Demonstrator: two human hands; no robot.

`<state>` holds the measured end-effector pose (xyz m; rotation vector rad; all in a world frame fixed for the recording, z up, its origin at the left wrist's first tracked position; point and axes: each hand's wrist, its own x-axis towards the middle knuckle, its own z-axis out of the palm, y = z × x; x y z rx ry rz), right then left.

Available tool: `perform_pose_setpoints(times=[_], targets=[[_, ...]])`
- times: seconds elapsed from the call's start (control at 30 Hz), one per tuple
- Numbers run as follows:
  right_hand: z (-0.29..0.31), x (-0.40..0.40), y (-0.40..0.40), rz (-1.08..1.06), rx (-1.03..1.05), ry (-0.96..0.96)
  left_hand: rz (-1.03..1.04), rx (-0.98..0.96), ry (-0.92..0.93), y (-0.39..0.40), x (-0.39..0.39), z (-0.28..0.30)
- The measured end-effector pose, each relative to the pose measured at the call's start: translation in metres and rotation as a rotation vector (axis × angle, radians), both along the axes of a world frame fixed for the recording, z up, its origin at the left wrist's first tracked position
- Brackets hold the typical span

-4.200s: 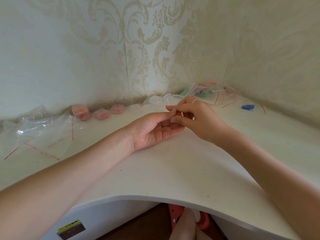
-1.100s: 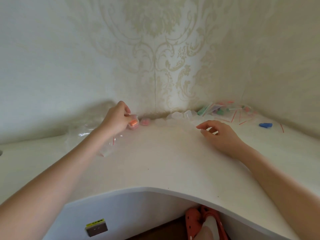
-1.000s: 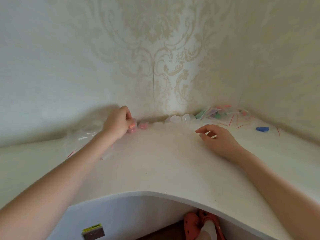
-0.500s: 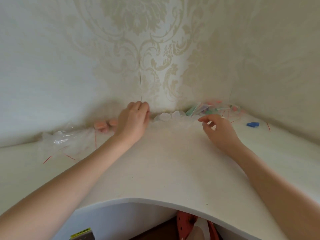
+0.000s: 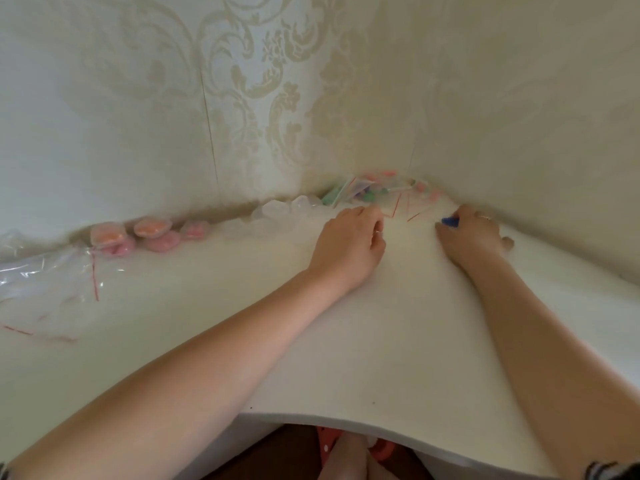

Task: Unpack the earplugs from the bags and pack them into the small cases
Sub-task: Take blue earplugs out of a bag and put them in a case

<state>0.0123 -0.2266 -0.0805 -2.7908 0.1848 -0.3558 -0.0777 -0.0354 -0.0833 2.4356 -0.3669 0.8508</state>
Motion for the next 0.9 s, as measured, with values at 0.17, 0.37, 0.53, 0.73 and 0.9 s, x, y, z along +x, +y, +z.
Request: perform_pose_setpoints(times=[0.17, 0.37, 0.53, 0.73, 0.9], targets=[[0.005, -0.008, 0.006, 0.055, 0.026, -0.125, 0.010, -0.275, 0.095, 0.004, 0.004, 0.004], [0.043, -0.040, 0.044, 0.497, 0.916, 0.019, -0.062, -0.551, 0.145, -0.002, 0.004, 0.012], [0.053, -0.056, 0.051, 0.558, 0.918, 0.231, -0.229, -0.787, 0.369, 0.002, 0.006, 0.017], [0.051, -0.047, 0.043, 0.468, 1.063, 0.294, -0.265, -1.068, 0.381, 0.001, 0.009, 0.017], [0.041, -0.050, 0.044, 0.546, 0.881, 0.223, -0.205, -1.140, 0.335, 0.008, 0.014, 0.017]])
